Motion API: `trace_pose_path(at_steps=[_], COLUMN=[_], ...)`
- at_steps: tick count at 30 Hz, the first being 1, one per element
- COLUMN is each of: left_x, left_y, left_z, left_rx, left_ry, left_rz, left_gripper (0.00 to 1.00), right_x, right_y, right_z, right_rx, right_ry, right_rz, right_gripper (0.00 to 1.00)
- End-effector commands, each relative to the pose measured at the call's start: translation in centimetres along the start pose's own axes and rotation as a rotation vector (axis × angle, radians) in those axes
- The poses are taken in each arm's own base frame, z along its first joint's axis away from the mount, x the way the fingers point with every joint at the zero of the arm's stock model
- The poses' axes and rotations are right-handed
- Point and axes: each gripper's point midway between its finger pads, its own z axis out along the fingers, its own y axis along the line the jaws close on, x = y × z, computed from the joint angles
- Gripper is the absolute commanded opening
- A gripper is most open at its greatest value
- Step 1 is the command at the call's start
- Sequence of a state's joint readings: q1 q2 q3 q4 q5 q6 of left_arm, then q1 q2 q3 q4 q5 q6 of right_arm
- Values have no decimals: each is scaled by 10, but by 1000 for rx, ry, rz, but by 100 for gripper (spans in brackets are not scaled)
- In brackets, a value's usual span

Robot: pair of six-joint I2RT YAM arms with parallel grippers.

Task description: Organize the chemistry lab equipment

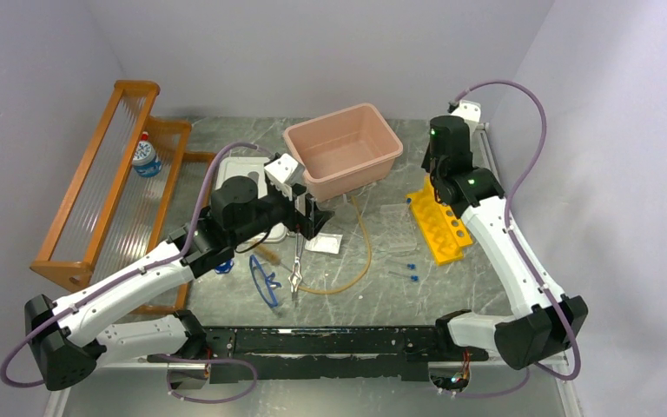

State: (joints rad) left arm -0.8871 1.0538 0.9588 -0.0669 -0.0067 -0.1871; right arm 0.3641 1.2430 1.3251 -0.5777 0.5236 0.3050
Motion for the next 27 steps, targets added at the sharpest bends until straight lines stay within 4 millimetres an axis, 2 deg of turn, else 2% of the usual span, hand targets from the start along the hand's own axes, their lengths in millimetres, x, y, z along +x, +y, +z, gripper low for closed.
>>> trace_pose_path(at_steps=[1,8,18,22,27], left_x=[-9,6,28,29,24], left_y=[-7,-14,-32,-27,-31], left_z=[-2,4,14,16,11], left_rx=[30,75,192,168,193], left_ry=[-19,16,104,100,63], left_rz=[-14,-18,0,3,12], left_gripper=[97,97,97,97,97], right_x=[-23,-16,8,15,28], right_y=[-43,-79,-67,-67,-68], right_z=[16,38,70,78,84], right_rx=[164,234,153,159,166], right_ry=[-113,-119,-94,-80,-61], right_rz=[73,121,128,122,106], right_gripper=[24,23,23,22,22])
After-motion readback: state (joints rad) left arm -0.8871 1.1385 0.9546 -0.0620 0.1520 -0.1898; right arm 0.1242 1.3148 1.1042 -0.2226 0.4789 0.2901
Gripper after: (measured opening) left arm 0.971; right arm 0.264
